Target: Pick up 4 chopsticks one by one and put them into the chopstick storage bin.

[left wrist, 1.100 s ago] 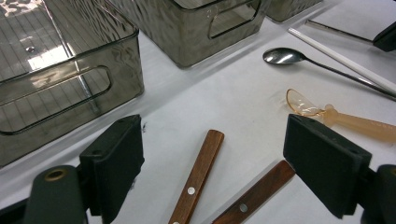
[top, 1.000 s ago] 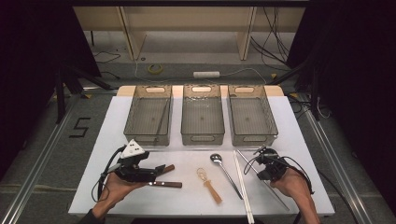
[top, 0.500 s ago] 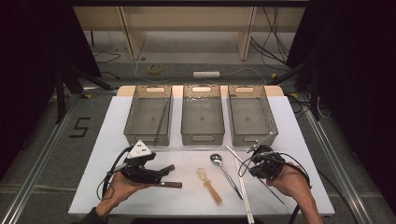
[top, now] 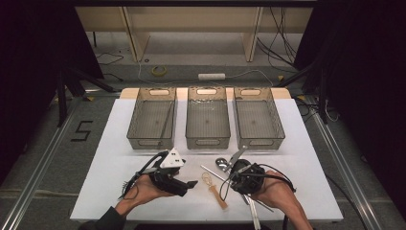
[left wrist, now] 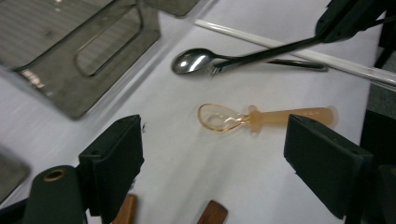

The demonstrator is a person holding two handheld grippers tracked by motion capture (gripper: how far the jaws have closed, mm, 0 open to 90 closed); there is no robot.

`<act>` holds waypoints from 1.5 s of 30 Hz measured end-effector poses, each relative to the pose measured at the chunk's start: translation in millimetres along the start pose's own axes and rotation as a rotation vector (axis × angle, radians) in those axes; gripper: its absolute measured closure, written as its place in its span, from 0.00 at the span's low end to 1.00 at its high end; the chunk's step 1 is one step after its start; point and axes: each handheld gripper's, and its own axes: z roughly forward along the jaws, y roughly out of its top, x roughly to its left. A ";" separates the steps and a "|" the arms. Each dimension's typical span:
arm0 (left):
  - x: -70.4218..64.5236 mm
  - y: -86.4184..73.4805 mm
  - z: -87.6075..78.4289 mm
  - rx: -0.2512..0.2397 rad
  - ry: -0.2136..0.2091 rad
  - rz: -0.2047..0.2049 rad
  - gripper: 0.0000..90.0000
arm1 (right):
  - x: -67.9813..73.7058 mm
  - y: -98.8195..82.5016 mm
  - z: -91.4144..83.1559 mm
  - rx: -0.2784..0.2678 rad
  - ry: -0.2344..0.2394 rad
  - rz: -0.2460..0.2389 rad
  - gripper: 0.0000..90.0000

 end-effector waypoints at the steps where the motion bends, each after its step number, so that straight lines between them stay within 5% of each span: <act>1: -1.6 1.2 0.9 0.007 -0.011 0.015 0.21 | 2.0 1.5 1.3 0.000 0.005 -0.016 0.96; 16: -20.4 6.1 11.9 0.079 -0.079 0.155 0.25 | 20.6 14.4 12.0 0.022 0.042 -0.106 0.96; 45: -31.3 -0.4 10.7 0.119 -0.163 0.320 0.65 | 33.1 18.2 13.5 0.026 0.113 -0.223 0.96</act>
